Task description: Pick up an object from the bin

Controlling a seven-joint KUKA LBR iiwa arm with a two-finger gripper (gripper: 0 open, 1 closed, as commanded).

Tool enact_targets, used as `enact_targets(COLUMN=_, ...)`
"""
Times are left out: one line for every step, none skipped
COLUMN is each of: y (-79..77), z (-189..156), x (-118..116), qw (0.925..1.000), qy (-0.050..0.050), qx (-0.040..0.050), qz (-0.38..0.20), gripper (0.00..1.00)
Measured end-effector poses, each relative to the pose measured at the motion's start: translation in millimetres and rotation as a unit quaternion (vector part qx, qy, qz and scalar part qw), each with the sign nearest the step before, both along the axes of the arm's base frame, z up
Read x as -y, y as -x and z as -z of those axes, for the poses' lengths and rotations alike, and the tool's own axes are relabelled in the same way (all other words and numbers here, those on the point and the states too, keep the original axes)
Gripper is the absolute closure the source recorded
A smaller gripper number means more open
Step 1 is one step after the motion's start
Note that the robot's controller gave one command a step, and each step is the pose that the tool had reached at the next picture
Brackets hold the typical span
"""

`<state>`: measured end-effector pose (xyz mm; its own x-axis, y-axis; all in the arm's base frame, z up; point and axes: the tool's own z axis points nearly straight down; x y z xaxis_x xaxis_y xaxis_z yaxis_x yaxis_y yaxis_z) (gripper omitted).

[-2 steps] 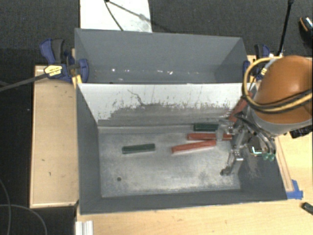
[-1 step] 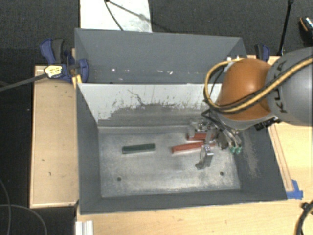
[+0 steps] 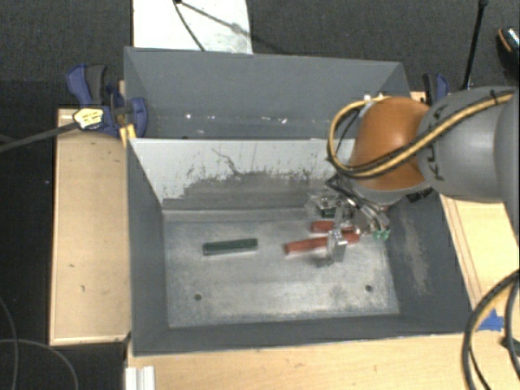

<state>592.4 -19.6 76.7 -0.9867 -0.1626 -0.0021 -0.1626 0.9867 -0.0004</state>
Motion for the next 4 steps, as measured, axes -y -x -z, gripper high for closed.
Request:
enact_targets(y=0.4, z=-3.9, x=-0.9, qw=1.0000, qy=0.000, qx=0.0008, qz=-0.001, gripper=1.00)
enact_targets(y=-0.1, z=-4.2, x=-1.1, qw=1.0000, qy=0.000, qx=0.0014, qz=-0.001, gripper=0.00)
enact_targets(y=2.4, z=6.2, x=-7.7, qw=0.9963, qy=-0.001, qx=-0.0007, qz=0.086, gripper=0.00)
enact_targets(y=2.1, z=5.7, x=-7.7, qw=0.9964, qy=-0.001, qx=-0.0003, qz=0.085, gripper=1.00)
